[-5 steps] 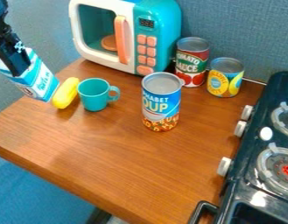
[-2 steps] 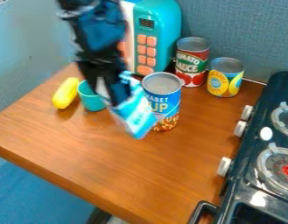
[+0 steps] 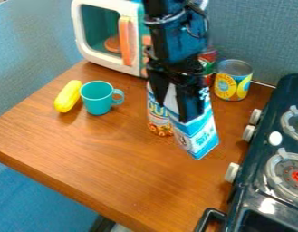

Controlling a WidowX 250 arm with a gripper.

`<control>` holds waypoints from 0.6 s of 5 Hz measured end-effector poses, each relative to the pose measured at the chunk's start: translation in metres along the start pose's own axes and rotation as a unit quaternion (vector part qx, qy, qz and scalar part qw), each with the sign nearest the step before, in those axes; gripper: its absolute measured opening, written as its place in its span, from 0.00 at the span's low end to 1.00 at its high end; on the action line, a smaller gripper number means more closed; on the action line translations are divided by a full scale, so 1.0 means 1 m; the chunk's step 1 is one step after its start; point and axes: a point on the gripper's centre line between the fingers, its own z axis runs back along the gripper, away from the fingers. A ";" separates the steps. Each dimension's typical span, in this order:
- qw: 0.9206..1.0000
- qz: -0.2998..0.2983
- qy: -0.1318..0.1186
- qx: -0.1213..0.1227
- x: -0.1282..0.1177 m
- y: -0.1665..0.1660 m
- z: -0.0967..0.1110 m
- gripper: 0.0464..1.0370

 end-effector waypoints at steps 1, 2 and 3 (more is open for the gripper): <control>1.000 0.018 0.016 0.010 0.008 0.005 -0.013 0.82; 0.999 0.045 0.008 0.025 0.013 0.013 -0.026 0.82; 0.997 0.066 0.002 0.039 0.014 0.021 -0.036 0.82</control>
